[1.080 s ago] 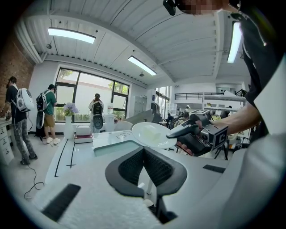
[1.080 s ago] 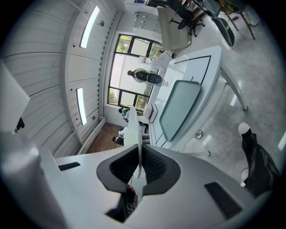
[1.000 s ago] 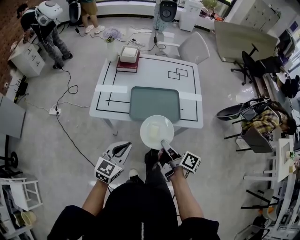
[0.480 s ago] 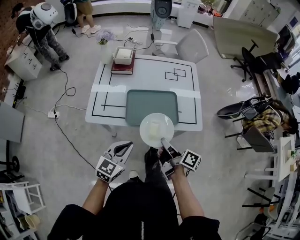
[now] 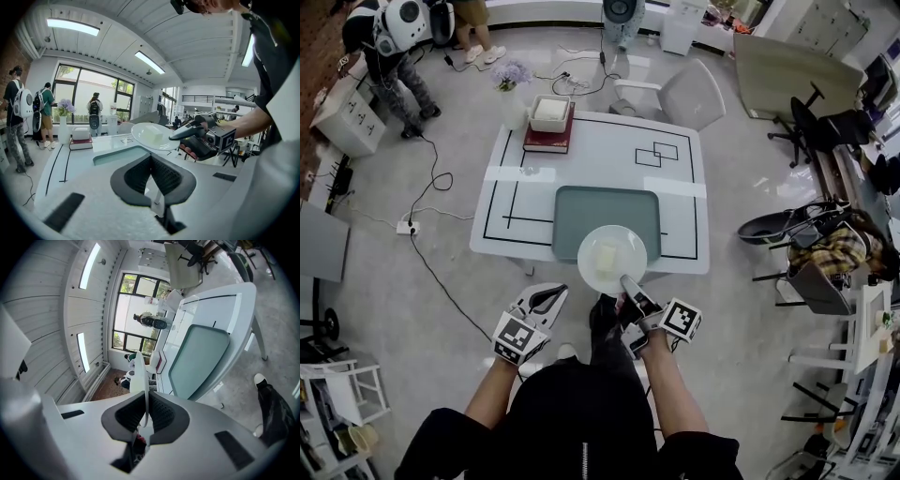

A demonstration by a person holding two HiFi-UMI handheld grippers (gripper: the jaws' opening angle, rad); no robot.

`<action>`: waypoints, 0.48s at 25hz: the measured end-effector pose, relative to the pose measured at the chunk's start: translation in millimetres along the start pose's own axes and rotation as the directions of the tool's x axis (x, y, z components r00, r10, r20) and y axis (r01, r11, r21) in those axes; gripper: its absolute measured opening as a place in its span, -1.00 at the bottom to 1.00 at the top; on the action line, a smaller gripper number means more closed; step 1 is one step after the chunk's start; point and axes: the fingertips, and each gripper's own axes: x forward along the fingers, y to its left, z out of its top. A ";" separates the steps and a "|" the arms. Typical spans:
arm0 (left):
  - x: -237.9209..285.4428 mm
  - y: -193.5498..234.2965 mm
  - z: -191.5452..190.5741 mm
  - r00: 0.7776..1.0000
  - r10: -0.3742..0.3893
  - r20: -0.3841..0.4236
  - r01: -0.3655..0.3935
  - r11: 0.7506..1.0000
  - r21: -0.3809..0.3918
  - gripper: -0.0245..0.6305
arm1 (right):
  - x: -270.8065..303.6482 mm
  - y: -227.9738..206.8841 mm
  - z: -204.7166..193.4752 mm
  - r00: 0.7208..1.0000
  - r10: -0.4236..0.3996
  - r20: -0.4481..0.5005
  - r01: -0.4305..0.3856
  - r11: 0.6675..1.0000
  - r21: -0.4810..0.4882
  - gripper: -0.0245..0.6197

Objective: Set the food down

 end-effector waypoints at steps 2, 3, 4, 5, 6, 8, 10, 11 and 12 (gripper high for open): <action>4.5 5.7 2.3 1.000 0.003 0.001 -0.003 1.000 -0.002 -0.91 | 7.4 0.2 5.7 1.000 0.002 -0.005 -0.002 1.000 -0.001 -0.86; 6.6 8.7 3.1 1.000 0.005 -0.002 -0.005 1.000 -0.005 -0.91 | 12.0 1.4 8.7 1.000 0.011 -0.009 -0.011 1.000 -0.003 -0.86; 8.9 11.9 3.4 1.000 0.008 -0.005 -0.008 1.000 -0.008 -0.91 | 16.9 3.0 11.6 1.000 0.023 -0.012 -0.023 1.000 -0.001 -0.86; 11.9 15.5 3.2 1.000 0.012 -0.004 -0.012 1.000 -0.009 -0.91 | 21.5 3.9 14.9 0.999 0.030 -0.015 -0.030 1.000 0.001 -0.86; 15.4 19.3 3.4 1.000 0.015 -0.002 -0.015 1.000 -0.010 -0.91 | 25.2 3.0 18.9 0.999 0.027 -0.018 -0.027 1.000 -0.002 -0.86; 22.5 25.9 4.6 1.000 0.021 -0.003 -0.021 1.000 -0.011 -0.91 | 31.6 0.5 27.1 1.000 0.015 -0.024 -0.015 1.000 -0.009 -0.86; 28.9 29.8 6.2 1.000 0.024 -0.001 -0.024 1.000 -0.013 -0.91 | 37.4 -1.3 33.9 0.999 0.013 -0.031 -0.013 1.000 -0.006 -0.86; 31.4 31.2 7.0 1.000 0.023 -0.001 -0.023 1.000 -0.013 -0.91 | 40.4 -2.1 36.6 0.999 0.015 -0.034 -0.015 1.000 -0.003 -0.86; 33.7 33.1 7.3 1.000 0.023 -0.003 -0.023 1.000 -0.013 -0.91 | 44.2 -2.1 39.0 0.999 0.022 -0.036 -0.022 1.000 0.003 -0.86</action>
